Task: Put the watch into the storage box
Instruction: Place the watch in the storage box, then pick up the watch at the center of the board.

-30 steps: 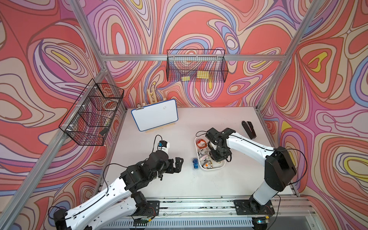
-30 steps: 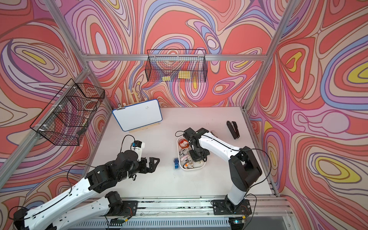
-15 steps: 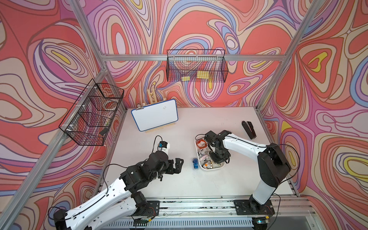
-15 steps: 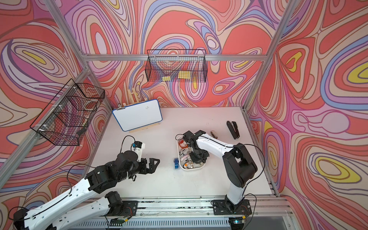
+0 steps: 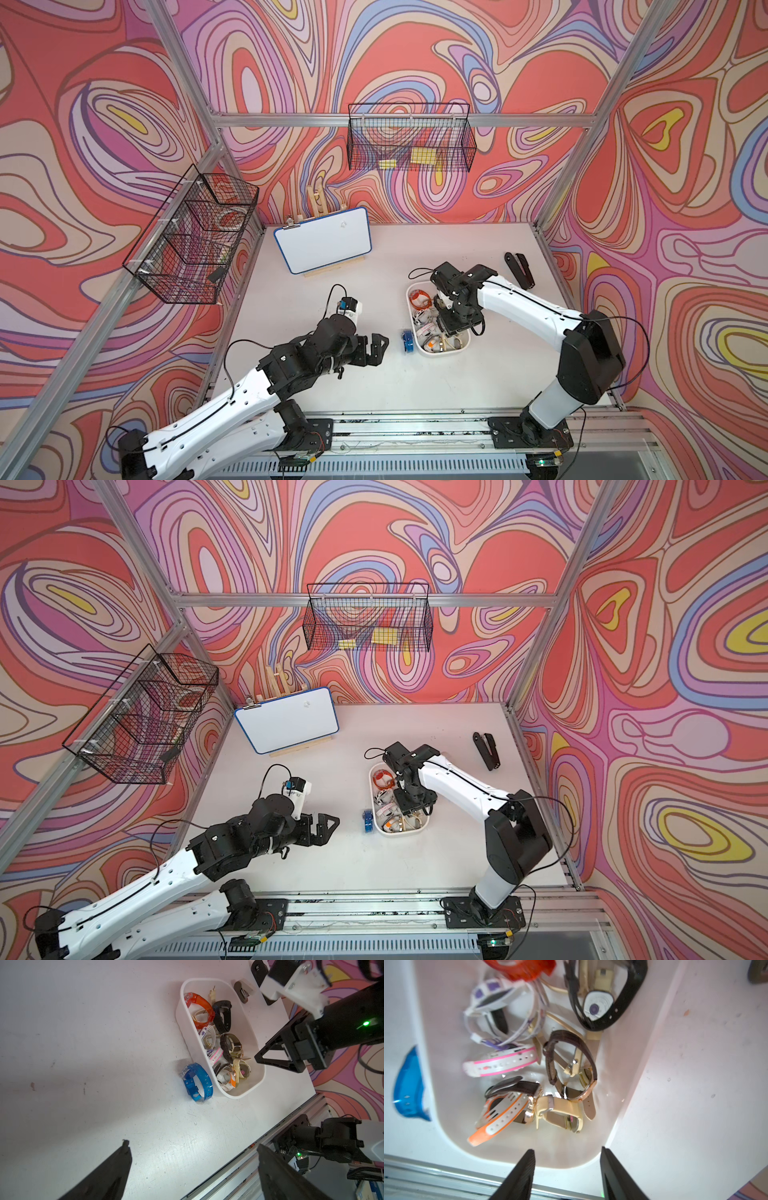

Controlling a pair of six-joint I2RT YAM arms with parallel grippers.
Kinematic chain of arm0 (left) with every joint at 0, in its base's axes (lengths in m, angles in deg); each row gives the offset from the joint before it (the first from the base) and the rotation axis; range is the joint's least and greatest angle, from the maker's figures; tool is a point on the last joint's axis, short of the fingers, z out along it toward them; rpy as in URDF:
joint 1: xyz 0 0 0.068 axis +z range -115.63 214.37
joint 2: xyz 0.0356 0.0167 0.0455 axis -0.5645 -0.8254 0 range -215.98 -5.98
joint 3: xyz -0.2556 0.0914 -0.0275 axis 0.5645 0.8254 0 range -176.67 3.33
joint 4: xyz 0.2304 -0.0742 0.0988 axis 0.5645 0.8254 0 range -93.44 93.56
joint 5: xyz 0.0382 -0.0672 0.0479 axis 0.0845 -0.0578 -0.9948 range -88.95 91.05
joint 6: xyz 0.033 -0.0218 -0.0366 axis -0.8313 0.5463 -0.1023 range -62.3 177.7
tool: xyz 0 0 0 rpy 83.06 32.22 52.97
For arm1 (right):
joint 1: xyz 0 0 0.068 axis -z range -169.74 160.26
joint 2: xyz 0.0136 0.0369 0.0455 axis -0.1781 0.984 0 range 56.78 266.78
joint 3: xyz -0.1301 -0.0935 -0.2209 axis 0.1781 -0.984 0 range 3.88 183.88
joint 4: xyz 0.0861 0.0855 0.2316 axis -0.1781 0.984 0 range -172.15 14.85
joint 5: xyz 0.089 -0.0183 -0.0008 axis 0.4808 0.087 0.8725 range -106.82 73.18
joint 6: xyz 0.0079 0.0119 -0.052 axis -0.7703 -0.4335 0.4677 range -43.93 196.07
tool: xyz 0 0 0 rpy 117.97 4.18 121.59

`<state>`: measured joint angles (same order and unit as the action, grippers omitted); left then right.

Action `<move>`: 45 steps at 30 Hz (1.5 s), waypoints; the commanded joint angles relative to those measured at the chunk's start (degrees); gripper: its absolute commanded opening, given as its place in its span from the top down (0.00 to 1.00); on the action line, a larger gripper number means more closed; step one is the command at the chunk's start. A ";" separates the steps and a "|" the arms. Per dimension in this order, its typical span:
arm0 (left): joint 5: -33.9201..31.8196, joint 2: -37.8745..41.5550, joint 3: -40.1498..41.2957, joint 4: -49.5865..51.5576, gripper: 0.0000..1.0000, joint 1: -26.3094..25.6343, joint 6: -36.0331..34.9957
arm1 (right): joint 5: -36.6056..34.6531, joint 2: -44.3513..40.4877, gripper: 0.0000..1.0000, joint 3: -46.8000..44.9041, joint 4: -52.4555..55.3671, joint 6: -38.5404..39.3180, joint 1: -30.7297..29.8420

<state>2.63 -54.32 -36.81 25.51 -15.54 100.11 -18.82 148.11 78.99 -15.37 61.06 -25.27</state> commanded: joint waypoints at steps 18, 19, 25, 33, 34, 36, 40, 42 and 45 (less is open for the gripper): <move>10.60 -26.93 1.99 -23.86 0.25 -0.63 -0.67 | 15.54 -20.73 0.16 -11.57 -15.09 -6.31 0.28; 10.16 -27.77 1.64 -23.71 0.26 -0.63 -0.67 | 15.61 -21.09 0.16 -11.82 -15.19 -6.56 0.28; 8.49 -32.47 -1.27 -24.15 0.27 -1.58 -1.27 | 15.62 -22.40 0.15 -13.09 -15.70 -6.95 0.28; 5.63 -39.18 -6.75 -19.31 0.38 -1.68 -2.84 | 15.80 -23.99 0.15 -14.90 -16.33 -7.29 0.24; 5.00 -39.73 -7.41 -18.63 0.39 -1.69 -3.10 | 15.81 -24.24 0.15 -15.14 -16.42 -7.29 0.27; 3.57 -40.93 -8.90 -16.59 0.45 -1.68 -4.27 | 15.67 -24.68 0.15 -15.51 -16.42 -7.34 0.23; 1.96 -41.36 -9.91 -14.22 0.56 -1.71 -5.46 | 15.64 -25.40 0.15 -16.09 -16.34 -7.56 0.28; 1.34 -40.74 -9.31 -14.24 0.62 -1.68 -5.75 | 15.83 -25.75 0.15 -16.65 -16.72 -7.67 0.28; 0.65 -40.21 -8.57 -12.16 0.78 -1.69 -6.23 | 16.27 -25.52 0.15 -17.44 -17.42 -7.84 0.24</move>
<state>5.50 -95.34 -45.62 9.49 -17.09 95.61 -3.20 123.15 62.71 -31.67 53.87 -25.27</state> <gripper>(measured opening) 0.294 0.848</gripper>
